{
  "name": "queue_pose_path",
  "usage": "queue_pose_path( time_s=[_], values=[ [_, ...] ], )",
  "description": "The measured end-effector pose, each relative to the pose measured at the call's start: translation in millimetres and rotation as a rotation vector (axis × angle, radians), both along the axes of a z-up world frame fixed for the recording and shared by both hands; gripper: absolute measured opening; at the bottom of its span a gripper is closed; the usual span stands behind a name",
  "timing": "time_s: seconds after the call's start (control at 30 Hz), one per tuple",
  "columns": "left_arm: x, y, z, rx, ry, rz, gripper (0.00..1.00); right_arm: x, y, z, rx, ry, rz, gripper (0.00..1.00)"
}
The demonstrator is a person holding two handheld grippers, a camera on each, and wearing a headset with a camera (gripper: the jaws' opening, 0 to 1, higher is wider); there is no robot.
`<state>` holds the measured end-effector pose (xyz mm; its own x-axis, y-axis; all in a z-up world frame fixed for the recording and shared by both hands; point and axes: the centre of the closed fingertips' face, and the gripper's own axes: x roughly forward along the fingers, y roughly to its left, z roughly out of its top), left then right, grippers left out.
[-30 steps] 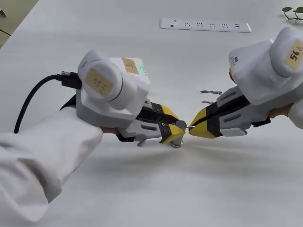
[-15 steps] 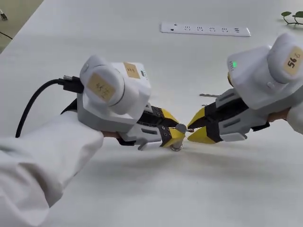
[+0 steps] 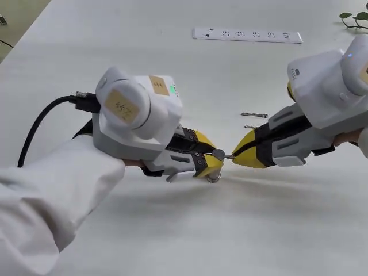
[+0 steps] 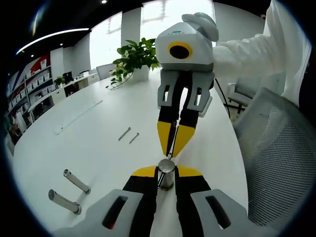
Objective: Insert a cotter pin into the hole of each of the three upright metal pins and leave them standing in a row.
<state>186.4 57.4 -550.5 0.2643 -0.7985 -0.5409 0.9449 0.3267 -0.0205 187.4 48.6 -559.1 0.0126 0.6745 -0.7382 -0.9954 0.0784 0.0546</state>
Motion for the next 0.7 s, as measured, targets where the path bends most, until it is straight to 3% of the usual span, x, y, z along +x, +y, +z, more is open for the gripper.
queue_pose_path(
  time_s=[0.6,0.7],
  values=[
    [-0.1,0.8,0.4,-0.007,0.013,0.003,0.1,-0.2,5.2,-3.8,-0.004,0.001,0.006,0.0],
    [0.1,1.2,0.5,-0.004,0.008,0.0,0.1,1.0,6.6,-2.4,0.003,-0.012,0.004,0.07]
  ],
)
